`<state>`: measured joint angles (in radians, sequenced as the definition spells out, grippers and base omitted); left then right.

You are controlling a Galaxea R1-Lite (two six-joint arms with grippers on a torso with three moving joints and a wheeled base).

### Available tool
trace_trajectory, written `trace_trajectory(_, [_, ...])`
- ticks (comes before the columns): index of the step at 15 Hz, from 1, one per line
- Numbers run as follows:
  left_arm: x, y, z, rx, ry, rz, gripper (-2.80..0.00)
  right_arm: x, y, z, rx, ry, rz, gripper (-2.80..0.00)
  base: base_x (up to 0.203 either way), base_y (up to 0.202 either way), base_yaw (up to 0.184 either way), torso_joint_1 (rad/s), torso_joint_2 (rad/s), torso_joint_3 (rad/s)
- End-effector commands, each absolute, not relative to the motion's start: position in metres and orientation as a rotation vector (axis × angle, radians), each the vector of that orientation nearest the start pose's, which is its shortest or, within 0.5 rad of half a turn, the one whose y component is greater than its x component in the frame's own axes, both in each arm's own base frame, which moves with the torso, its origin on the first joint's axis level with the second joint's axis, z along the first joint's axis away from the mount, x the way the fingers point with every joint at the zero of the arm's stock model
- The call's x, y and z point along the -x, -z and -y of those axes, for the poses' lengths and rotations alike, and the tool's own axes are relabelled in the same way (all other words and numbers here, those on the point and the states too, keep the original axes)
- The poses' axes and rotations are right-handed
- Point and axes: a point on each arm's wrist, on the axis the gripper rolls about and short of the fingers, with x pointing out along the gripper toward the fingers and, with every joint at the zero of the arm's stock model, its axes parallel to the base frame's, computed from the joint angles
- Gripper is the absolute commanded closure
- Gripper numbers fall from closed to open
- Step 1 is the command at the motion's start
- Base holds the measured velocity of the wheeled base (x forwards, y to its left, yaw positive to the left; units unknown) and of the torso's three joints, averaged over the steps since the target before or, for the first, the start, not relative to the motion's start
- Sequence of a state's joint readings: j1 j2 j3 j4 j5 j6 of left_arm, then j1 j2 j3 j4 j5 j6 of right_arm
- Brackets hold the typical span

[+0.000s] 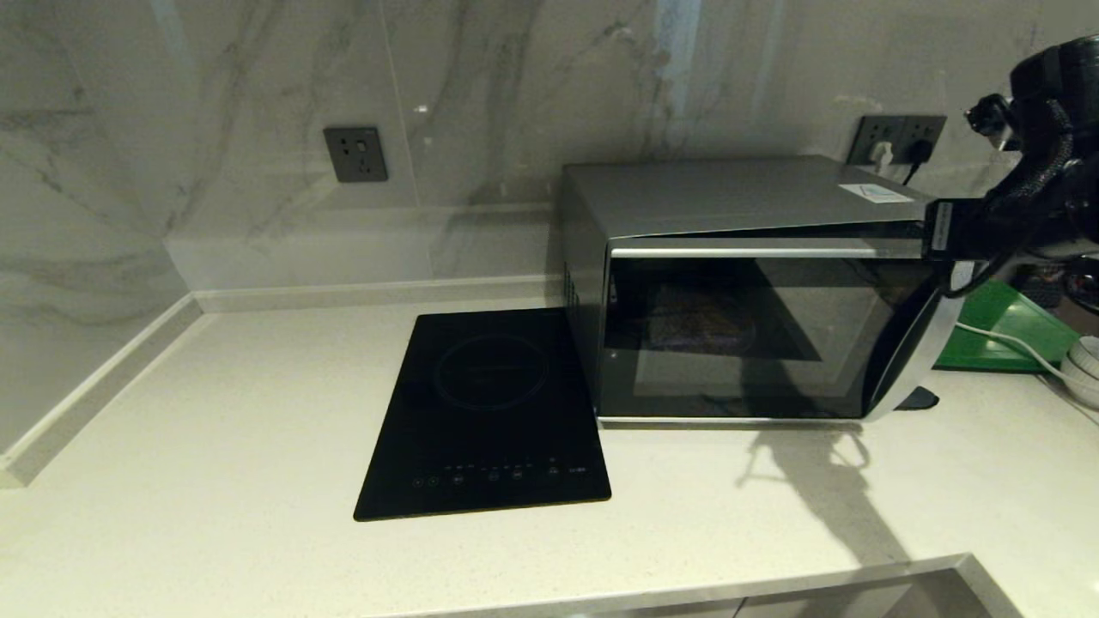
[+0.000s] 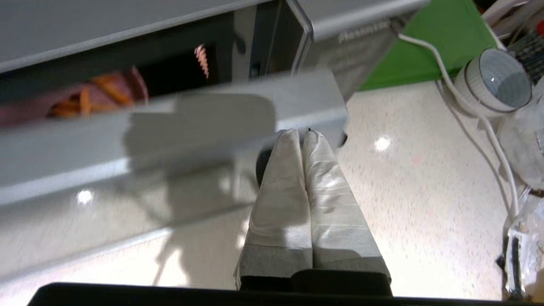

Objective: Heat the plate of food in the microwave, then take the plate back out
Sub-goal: Open the microwave oven

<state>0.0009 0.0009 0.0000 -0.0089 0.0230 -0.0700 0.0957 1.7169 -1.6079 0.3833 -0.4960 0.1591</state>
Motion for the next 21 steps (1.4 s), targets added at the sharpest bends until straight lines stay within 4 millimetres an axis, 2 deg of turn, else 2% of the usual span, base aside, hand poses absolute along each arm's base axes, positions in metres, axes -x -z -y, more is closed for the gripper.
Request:
trace_trajectory(1, [0.023, -0.076, 0.000, 0.071, -0.024, 0.009, 0.00, -0.272, -0.325, -0.016, -0.033, 0.402, -0.392, 0.00, 0.000, 0.000, 0.000, 0.000, 0.00, 0.000])
trace_trajectory(3, [0.023, -0.076, 0.000, 0.071, -0.024, 0.009, 0.00, -0.230, -0.338, -0.014, -0.057, 0.334, -0.367, 0.00, 0.000, 0.000, 0.000, 0.000, 0.00, 0.000])
trace_trajectory(6, [0.023, -0.076, 0.000, 0.071, -0.024, 0.009, 0.00, -0.145, -0.351, -0.005, -0.143, 0.247, -0.302, 0.00, 0.000, 0.000, 0.000, 0.000, 0.00, 0.000])
trace_trajectory(7, [0.023, -0.076, 0.000, 0.071, -0.024, 0.009, 0.00, -0.123, -0.346, 0.001, -0.200, 0.272, -0.293, 0.00, 0.000, 0.000, 0.000, 0.000, 0.00, 0.000])
trace_trajectory(8, [0.023, -0.076, 0.000, 0.071, -0.024, 0.009, 0.00, -0.108, -0.335, 0.010, -0.291, 0.352, -0.303, 0.00, 0.000, 0.000, 0.000, 0.000, 0.00, 0.000])
trace_trajectory(9, [0.023, -0.076, 0.000, 0.071, -0.024, 0.009, 0.00, -0.104, -0.322, 0.017, -0.398, 0.448, -0.334, 0.00, 0.000, 0.000, 0.000, 0.000, 0.00, 0.000])
trace_trajectory(12, [0.023, -0.076, 0.000, 0.071, -0.024, 0.009, 0.00, -0.100, -0.278, 0.028, -0.491, 0.605, -0.485, 0.00, 0.000, 0.000, 0.000, 0.000, 0.00, 0.000])
trace_trajectory(13, [0.023, -0.076, 0.000, 0.071, -0.024, 0.009, 0.00, -0.101, -0.273, 0.031, -0.491, 0.630, -0.508, 0.00, 0.000, 0.000, 0.000, 0.000, 0.00, 0.000])
trace_trajectory(15, [0.023, -0.076, 0.000, 0.071, -0.024, 0.009, 0.00, -0.113, -0.284, 0.034, -0.482, 0.613, -0.510, 0.00, 0.000, 0.000, 0.000, 0.000, 0.00, 0.000])
trace_trajectory(17, [0.023, -0.076, 0.000, 0.071, -0.024, 0.009, 0.00, -0.138, -0.293, 0.040, -0.491, 0.594, -0.566, 0.00, 0.000, 0.000, 0.000, 0.000, 0.00, 0.000])
trace_trajectory(21, [0.023, -0.076, 0.000, 0.071, -0.024, 0.009, 0.00, -0.211, -0.309, 0.057, -0.550, 0.585, -0.601, 0.00, 0.000, 0.000, 0.000, 0.000, 0.00, 0.000])
